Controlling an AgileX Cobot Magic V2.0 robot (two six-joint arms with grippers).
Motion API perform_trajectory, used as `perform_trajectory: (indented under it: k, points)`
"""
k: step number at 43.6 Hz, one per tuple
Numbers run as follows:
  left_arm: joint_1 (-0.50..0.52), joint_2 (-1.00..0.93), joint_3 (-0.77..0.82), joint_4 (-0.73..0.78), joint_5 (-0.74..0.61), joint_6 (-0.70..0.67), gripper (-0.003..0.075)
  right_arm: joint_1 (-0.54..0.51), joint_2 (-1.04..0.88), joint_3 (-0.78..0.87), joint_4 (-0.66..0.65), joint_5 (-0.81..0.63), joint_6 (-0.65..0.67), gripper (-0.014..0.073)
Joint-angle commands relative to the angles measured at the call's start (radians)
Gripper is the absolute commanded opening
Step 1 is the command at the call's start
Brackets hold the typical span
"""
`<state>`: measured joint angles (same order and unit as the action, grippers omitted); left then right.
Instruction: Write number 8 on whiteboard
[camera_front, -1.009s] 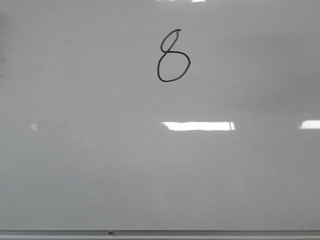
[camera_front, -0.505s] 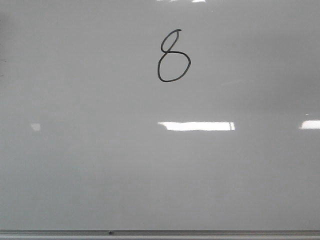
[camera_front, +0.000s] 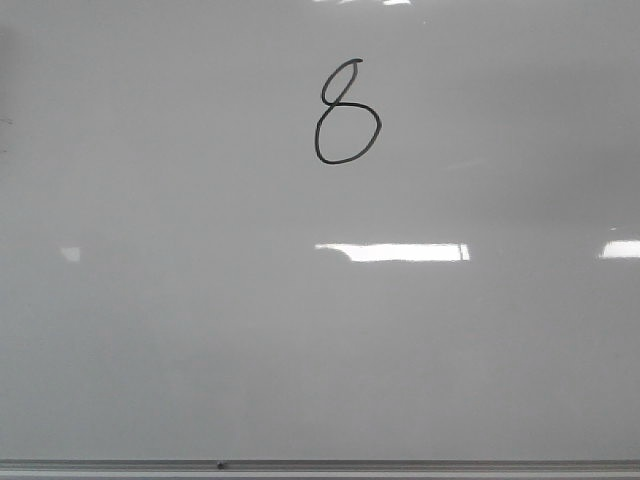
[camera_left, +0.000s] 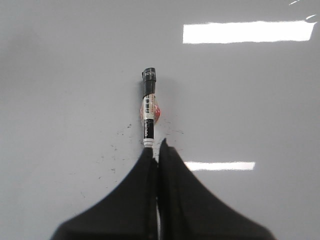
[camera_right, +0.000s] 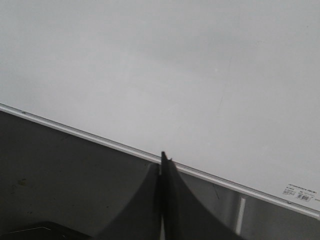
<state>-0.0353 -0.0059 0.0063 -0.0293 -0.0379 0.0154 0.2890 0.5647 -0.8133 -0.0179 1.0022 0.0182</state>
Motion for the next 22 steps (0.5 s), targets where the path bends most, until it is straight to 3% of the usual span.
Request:
perform_trajectory:
  k: [1,11,16,22]
  points:
    - [-0.001,-0.014,0.015,-0.008,-0.089,-0.009,-0.0021,-0.006,0.002,-0.026,-0.011,-0.062,0.0,-0.0108]
    - [-0.001,-0.014,0.015,-0.008,-0.089,-0.009,-0.0021,-0.03,-0.062,-0.007,-0.018,-0.075,0.0,-0.0108]
    - [-0.001,-0.014,0.015,-0.008,-0.089,-0.009,-0.0021,-0.081,-0.152,0.07,-0.002,-0.178,-0.036,-0.0104]
    - [-0.001,-0.014,0.015,-0.008,-0.089,-0.009,-0.0021,-0.167,-0.276,0.243,0.003,-0.406,-0.075,-0.0105]
